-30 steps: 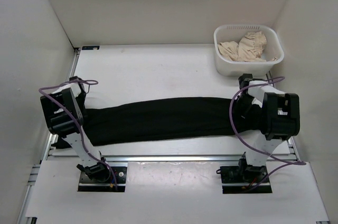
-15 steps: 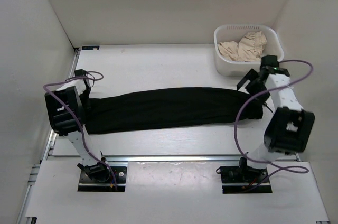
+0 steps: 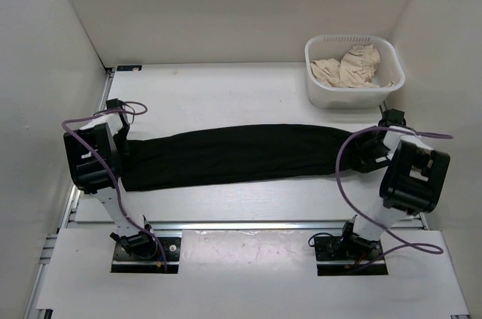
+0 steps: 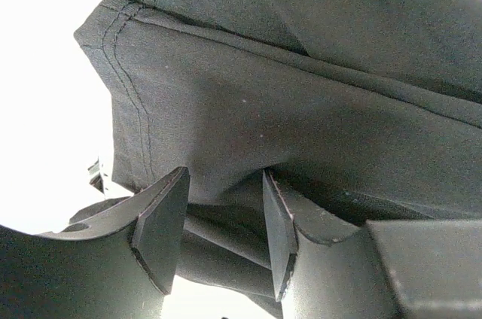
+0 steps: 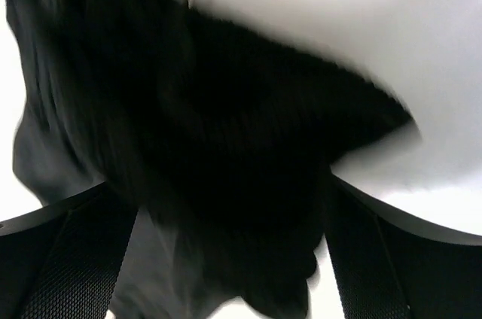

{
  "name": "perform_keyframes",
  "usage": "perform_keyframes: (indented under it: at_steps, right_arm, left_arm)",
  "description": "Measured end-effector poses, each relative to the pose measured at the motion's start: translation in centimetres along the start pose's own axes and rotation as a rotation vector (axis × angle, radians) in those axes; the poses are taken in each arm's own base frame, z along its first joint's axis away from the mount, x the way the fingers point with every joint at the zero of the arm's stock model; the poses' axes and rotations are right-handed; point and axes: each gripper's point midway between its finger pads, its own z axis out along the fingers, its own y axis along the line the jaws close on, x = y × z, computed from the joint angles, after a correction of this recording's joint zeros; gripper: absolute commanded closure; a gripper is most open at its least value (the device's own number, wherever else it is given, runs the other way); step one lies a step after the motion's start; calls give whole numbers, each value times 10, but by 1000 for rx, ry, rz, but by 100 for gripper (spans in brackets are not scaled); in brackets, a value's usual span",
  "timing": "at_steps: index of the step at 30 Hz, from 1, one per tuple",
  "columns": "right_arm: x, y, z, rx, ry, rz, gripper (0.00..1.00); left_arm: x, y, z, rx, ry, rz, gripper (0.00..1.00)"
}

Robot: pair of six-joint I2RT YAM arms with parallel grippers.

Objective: Fold and stack the trousers
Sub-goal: Fold the trousers

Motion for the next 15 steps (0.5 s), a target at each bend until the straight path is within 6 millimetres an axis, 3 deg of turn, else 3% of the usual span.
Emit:
perform_keyframes:
  at_steps: [1, 4, 5, 6, 9, 15]
  right_arm:
    - [-5, 4, 10, 0, 1, 13, 3]
    - [-16, 21, 20, -23, 10, 43, 30]
    - [-18, 24, 22, -30, 11, 46, 42]
    - [-22, 27, 25, -37, 2, 49, 67]
    - [-27, 29, 34, -43, 1, 54, 100]
    - [-43, 15, 28, -11, -52, 9, 100]
  left_arm:
    - [0, 0, 0, -1, 1, 0, 44]
    - [2, 1, 0, -5, 3, 3, 44]
    - [4, 1, 0, -5, 7, 5, 44]
    - [6, 1, -1, -5, 14, 9, 42]
    - [12, 1, -2, -2, 34, 20, 42]
    - [19, -8, -8, 13, 60, 64, 39]
